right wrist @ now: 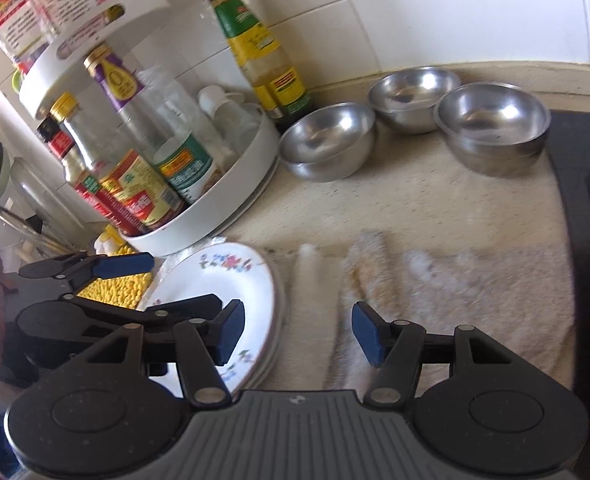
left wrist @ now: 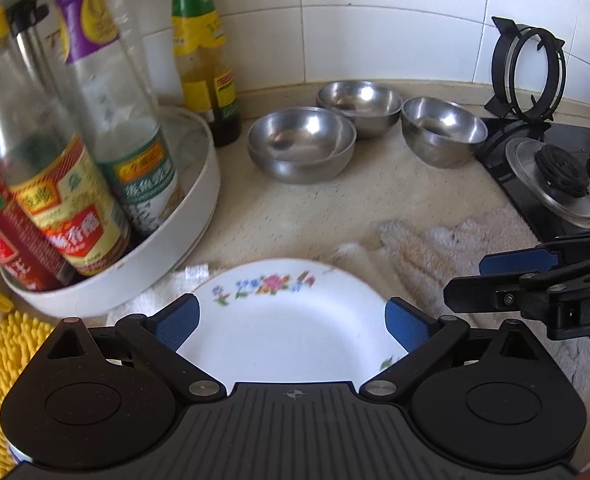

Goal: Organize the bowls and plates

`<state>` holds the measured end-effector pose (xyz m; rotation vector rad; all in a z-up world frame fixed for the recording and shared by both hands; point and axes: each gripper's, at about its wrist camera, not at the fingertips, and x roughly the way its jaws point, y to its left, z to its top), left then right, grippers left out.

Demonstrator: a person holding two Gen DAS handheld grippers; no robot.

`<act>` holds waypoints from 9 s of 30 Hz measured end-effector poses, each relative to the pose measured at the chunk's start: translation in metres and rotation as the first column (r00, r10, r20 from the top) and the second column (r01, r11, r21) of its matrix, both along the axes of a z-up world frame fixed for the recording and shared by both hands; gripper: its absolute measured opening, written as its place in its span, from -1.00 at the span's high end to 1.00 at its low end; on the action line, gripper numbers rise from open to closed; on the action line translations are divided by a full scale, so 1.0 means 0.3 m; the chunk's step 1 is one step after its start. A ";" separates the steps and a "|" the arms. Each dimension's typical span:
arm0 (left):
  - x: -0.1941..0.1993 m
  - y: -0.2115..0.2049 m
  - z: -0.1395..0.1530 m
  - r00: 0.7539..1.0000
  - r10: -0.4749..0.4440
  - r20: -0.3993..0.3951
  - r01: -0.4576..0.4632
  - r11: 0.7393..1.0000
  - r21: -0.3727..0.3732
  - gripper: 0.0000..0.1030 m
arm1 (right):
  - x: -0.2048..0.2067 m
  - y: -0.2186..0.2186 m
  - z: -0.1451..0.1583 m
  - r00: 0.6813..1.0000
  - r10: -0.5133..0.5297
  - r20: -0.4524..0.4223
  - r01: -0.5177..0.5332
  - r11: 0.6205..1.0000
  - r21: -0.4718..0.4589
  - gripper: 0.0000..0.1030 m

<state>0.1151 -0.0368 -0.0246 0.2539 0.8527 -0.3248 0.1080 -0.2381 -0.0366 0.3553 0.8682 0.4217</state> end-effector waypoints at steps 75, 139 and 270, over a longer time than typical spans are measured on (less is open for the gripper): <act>0.517 -0.439 0.044 0.995 -0.093 -0.047 0.093 0.996 -0.003 -0.70 | 0.534 -0.440 0.114 0.998 0.058 -0.035 -0.063 0.985 -0.159 -0.07; 0.500 -0.450 0.256 0.990 -0.140 -0.014 0.138 0.986 -0.094 -0.10 | 0.566 -0.384 0.312 1.000 -0.008 -0.021 0.007 0.998 -0.055 0.33; 0.632 -0.218 -0.019 0.966 0.189 -0.177 -0.196 0.980 -0.025 0.02 | 0.884 -0.021 -0.010 0.952 0.242 -0.188 -0.265 0.958 -0.110 0.24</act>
